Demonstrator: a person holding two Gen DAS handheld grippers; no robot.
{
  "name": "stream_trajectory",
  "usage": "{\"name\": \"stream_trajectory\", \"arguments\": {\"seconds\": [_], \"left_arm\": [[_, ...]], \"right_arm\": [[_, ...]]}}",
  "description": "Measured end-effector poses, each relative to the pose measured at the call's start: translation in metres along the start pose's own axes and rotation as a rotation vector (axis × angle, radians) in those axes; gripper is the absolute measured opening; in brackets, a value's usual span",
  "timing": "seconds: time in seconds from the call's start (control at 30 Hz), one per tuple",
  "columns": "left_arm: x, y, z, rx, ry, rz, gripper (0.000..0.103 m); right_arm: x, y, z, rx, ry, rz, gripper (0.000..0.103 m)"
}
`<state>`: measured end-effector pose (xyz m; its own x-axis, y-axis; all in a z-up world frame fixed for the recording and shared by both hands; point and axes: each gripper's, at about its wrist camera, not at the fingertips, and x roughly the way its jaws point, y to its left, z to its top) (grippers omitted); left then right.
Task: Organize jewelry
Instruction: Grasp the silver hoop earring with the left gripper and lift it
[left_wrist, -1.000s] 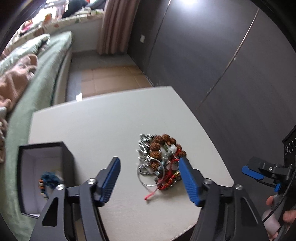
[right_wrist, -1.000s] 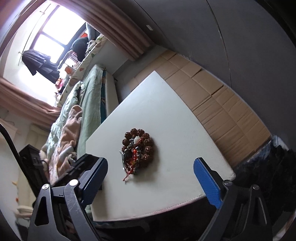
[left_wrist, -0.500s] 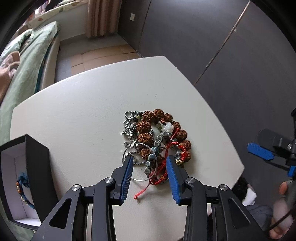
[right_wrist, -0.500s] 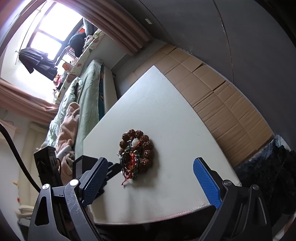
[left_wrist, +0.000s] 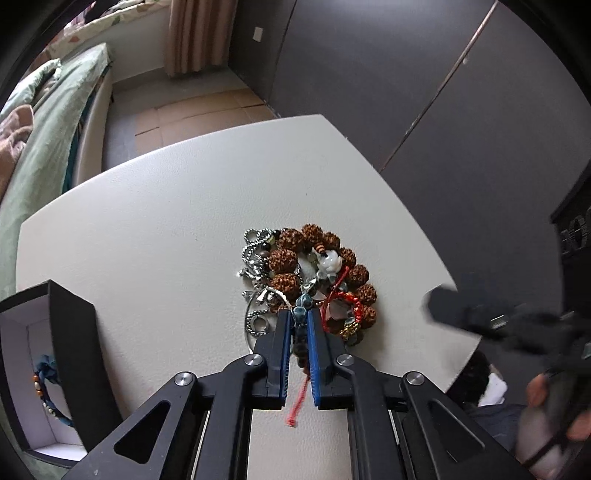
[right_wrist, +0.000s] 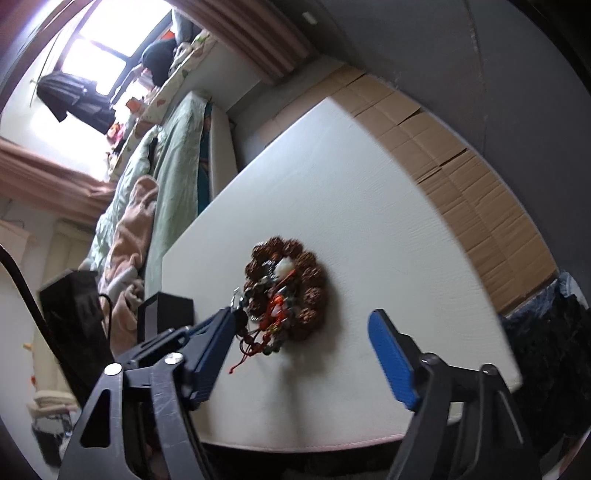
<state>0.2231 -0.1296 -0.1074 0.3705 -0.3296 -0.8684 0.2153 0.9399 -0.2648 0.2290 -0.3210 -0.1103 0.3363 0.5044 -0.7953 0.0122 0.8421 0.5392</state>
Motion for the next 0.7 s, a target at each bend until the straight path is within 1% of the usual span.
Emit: {"name": "stream_trajectory", "arguments": {"seconds": [0.03, 0.07, 0.2, 0.33, 0.37, 0.43, 0.5, 0.53, 0.57, 0.63, 0.7], "left_arm": [[-0.002, 0.003, 0.0, -0.011, -0.002, -0.009, 0.009], [-0.002, 0.005, 0.001, -0.02, 0.001, -0.017, 0.009], [0.007, 0.016, 0.001, -0.07, 0.036, -0.053, 0.009], [0.015, 0.023, 0.0, -0.105, 0.063, -0.091, 0.009], [0.017, 0.025, 0.0, -0.117, 0.071, -0.101, 0.009], [0.02, 0.029, -0.001, -0.135, 0.078, -0.103, 0.009], [0.022, 0.032, 0.0, -0.138, 0.078, -0.089, 0.009], [0.022, 0.033, 0.001, -0.138, 0.076, -0.087, 0.009], [0.021, 0.034, 0.001, -0.139, 0.073, -0.088, 0.009], [0.019, 0.035, 0.002, -0.145, 0.067, -0.101, 0.008], [0.015, 0.035, 0.003, -0.141, 0.06, -0.108, 0.008]], "right_arm": [[0.004, 0.002, -0.001, -0.005, 0.009, -0.001, 0.065], [0.008, 0.005, -0.001, -0.011, 0.017, -0.005, 0.064], [0.022, 0.012, -0.001, -0.021, 0.039, -0.018, 0.062], [0.036, 0.012, 0.0, -0.004, 0.07, -0.022, 0.048], [0.038, 0.012, 0.001, -0.002, 0.075, -0.028, 0.046], [0.041, 0.014, 0.001, -0.012, 0.071, -0.06, 0.045], [0.04, 0.017, 0.001, -0.03, 0.063, -0.077, 0.045], [0.04, 0.019, 0.001, -0.039, 0.057, -0.086, 0.04], [0.039, 0.019, 0.001, -0.048, 0.055, -0.091, 0.03], [0.039, 0.02, 0.001, -0.053, 0.065, -0.088, 0.014], [0.037, 0.019, 0.001, -0.056, 0.065, -0.101, 0.014]]}}
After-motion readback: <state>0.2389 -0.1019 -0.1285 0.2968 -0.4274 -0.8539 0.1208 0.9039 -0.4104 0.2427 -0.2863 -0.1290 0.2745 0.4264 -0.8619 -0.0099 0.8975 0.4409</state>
